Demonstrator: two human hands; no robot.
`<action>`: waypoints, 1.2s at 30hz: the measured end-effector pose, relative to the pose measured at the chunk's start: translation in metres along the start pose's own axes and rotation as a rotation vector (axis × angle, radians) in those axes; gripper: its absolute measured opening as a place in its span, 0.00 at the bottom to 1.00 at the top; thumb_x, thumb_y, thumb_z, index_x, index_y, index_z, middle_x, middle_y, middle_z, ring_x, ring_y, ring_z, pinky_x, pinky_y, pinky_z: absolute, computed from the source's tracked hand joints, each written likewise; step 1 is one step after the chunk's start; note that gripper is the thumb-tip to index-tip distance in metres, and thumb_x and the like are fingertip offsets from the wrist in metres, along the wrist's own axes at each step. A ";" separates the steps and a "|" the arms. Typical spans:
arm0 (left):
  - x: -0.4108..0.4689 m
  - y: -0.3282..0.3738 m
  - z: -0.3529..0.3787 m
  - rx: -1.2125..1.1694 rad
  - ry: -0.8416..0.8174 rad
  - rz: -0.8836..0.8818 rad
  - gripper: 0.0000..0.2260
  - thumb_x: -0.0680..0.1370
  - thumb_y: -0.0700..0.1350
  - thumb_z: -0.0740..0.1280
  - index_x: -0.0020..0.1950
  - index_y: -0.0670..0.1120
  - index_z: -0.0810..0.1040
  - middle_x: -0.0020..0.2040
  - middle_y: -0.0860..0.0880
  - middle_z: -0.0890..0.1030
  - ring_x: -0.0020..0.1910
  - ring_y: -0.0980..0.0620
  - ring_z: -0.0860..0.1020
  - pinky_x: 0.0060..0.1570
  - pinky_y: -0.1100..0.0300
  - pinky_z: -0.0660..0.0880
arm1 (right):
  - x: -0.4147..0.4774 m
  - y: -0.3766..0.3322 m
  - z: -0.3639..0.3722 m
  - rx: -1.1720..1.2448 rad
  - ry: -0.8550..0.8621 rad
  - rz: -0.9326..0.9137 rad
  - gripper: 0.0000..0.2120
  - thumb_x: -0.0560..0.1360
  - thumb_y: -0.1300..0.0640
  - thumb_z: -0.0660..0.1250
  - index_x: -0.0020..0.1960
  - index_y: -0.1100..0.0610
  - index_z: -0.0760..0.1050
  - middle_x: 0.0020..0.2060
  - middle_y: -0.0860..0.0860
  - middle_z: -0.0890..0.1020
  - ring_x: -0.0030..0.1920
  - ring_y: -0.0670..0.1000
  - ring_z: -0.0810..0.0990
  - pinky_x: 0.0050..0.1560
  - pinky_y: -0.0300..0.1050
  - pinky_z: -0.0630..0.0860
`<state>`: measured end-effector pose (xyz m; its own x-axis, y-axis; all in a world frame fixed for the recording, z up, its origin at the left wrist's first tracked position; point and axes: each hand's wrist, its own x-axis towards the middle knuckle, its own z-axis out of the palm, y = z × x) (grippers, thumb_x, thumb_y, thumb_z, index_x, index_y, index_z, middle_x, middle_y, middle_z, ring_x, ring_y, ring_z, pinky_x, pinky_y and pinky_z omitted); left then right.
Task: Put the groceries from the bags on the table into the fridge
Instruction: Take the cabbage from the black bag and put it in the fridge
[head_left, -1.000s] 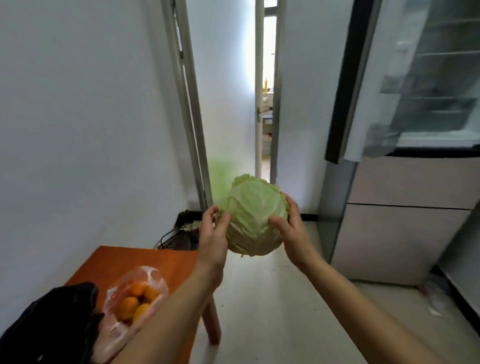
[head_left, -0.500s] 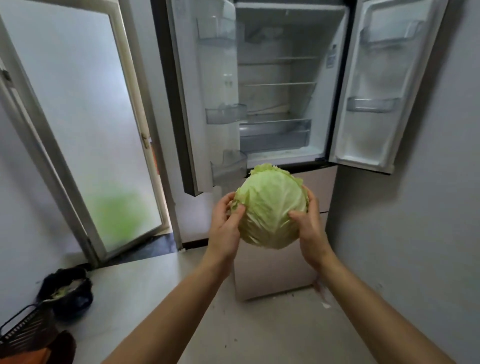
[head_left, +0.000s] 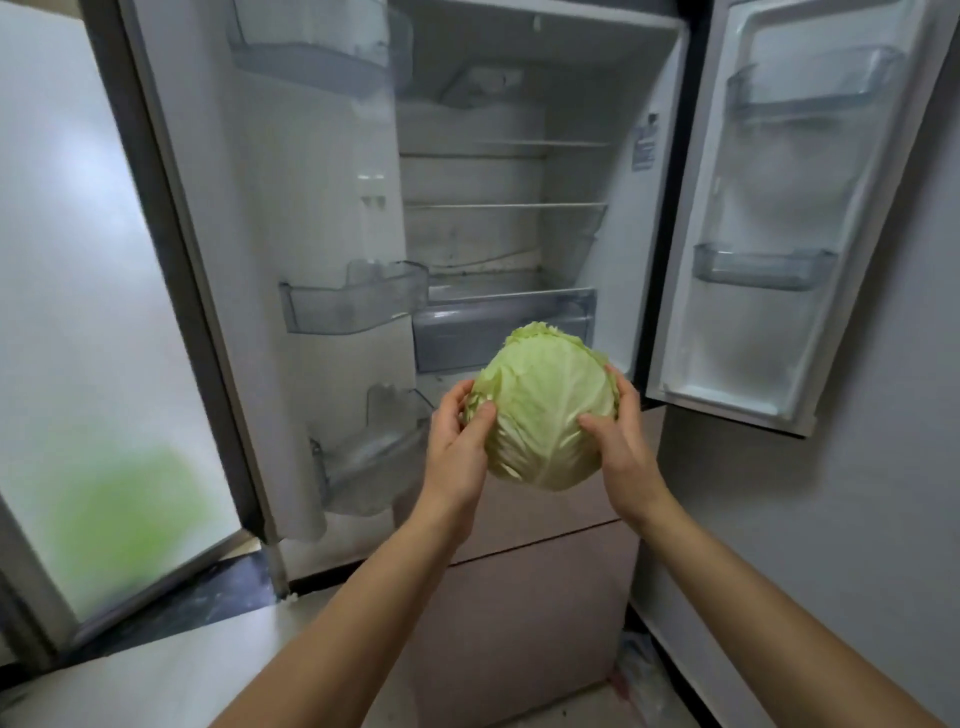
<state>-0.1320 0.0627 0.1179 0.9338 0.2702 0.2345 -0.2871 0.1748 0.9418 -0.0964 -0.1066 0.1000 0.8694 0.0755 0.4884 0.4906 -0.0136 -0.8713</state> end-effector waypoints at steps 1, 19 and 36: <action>0.024 -0.002 0.006 -0.014 -0.011 0.001 0.15 0.81 0.43 0.65 0.68 0.48 0.73 0.60 0.50 0.78 0.60 0.49 0.77 0.63 0.40 0.74 | 0.021 0.005 -0.002 -0.007 0.008 0.000 0.39 0.67 0.40 0.64 0.75 0.46 0.58 0.67 0.39 0.70 0.63 0.33 0.72 0.60 0.30 0.69; 0.322 -0.064 0.146 0.019 0.070 0.123 0.14 0.82 0.43 0.62 0.67 0.54 0.71 0.62 0.54 0.77 0.62 0.51 0.77 0.64 0.45 0.75 | 0.339 0.138 -0.073 0.005 -0.003 0.006 0.46 0.69 0.41 0.65 0.81 0.49 0.47 0.73 0.49 0.66 0.68 0.49 0.70 0.66 0.45 0.68; 0.575 -0.099 0.152 0.100 0.186 0.030 0.16 0.82 0.47 0.61 0.69 0.48 0.73 0.62 0.47 0.81 0.60 0.47 0.80 0.64 0.40 0.74 | 0.567 0.217 -0.029 -0.085 -0.116 0.035 0.33 0.62 0.45 0.70 0.64 0.53 0.66 0.54 0.48 0.79 0.55 0.50 0.78 0.57 0.45 0.73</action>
<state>0.4659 0.0567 0.1958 0.8671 0.4453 0.2234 -0.2831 0.0714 0.9564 0.5048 -0.0957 0.1899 0.8757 0.1877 0.4449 0.4679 -0.1024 -0.8778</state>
